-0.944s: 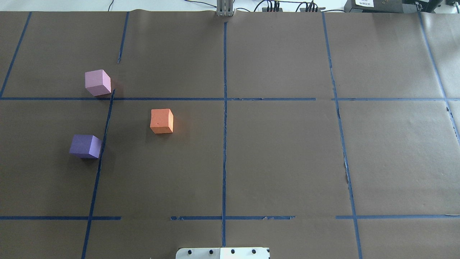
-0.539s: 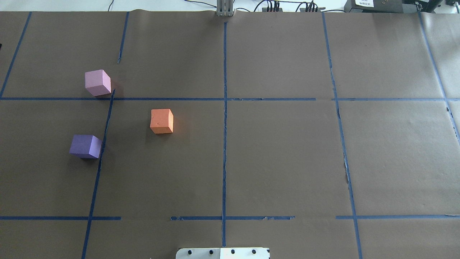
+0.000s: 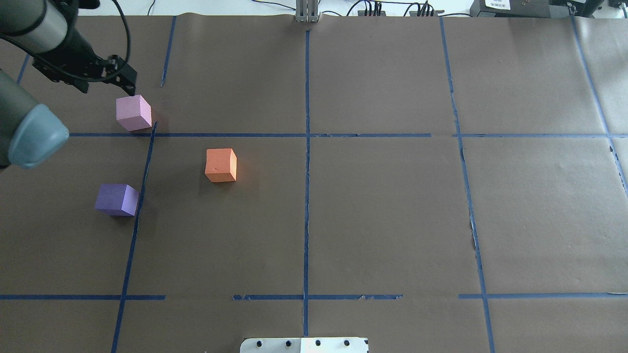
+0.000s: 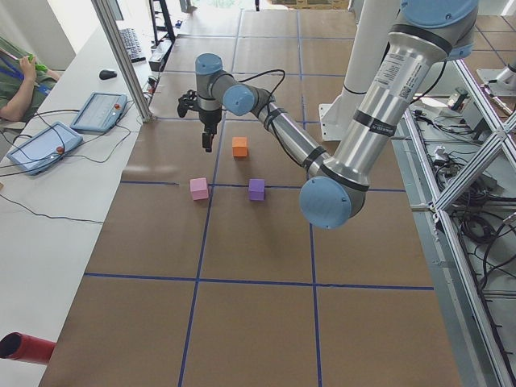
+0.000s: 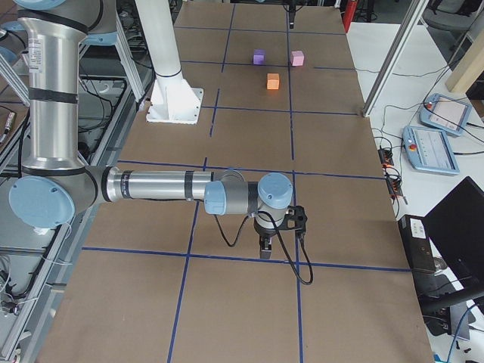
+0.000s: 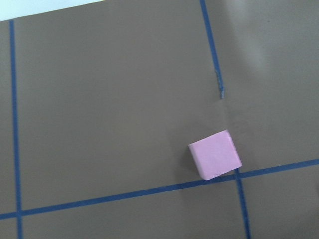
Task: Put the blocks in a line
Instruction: 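Reach the left gripper down over the orange cube and grasp it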
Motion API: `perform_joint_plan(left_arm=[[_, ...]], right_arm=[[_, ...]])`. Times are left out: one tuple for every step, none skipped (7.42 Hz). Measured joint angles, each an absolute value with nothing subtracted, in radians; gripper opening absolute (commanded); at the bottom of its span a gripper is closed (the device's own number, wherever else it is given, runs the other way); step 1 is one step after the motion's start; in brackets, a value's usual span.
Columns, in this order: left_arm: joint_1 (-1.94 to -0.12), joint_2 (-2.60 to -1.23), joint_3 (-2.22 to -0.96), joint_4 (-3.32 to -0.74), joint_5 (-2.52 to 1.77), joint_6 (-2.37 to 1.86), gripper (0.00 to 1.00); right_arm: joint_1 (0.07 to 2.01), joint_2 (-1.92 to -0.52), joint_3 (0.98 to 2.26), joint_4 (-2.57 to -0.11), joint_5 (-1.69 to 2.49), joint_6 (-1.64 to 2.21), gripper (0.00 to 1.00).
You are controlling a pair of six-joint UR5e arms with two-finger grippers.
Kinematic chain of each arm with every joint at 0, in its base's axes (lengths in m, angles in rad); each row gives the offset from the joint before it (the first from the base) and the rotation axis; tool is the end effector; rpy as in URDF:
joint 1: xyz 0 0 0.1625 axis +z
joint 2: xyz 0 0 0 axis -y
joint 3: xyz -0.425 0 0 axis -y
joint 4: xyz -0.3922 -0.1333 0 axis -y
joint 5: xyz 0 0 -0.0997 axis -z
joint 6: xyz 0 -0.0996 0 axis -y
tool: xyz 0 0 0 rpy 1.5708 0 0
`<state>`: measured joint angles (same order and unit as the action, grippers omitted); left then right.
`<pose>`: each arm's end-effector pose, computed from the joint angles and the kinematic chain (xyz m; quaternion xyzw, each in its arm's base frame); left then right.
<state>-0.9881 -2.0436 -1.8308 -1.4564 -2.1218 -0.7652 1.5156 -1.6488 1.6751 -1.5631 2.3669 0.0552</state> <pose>0.2709 -0.5586 0.2899 0.0671 0.3852 -0.0011 0.9204 0.0366 -0.4637 0.6421 -0.0057 -0.3878 -0.0066 0.9217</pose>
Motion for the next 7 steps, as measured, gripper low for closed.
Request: perform_joint_plan(left_arm=[[-0.930,-2.066,-1.809,-1.487,-2.104,-0.861,1.00],[-0.880,-2.076,-1.781,-1.525,-2.097,-0.939,1.00],[-0.839,-2.081,-1.754,-1.561,-2.088,-0.998,1.00],[-0.800,-2.090,-1.730,-1.595,-2.062,-1.055,1.00],[-0.764,-2.106,-1.704,-1.619,-2.028,-1.105,1.00],[-0.739,-2.122,-1.681,-1.630,-2.007,-1.134,1.00],[-0.720,-2.133,-1.664,-1.635,-1.998,-1.150,1.00]], right_arm=[[1.516,-1.649,1.675,-1.563,2.367,0.055,1.00],[1.516,-1.649,1.675,-1.563,2.367,0.055,1.00],[1.516,-1.649,1.675,-1.563,2.367,0.055,1.00],[1.515,-1.649,1.675,-1.563,2.366,0.055,1.00],[1.515,-1.649,1.675,-1.563,2.367,0.055,1.00],[1.515,-1.649,1.675,-1.563,2.367,0.055,1.00],[1.515,-1.649,1.675,-1.563,2.367,0.055,1.00]])
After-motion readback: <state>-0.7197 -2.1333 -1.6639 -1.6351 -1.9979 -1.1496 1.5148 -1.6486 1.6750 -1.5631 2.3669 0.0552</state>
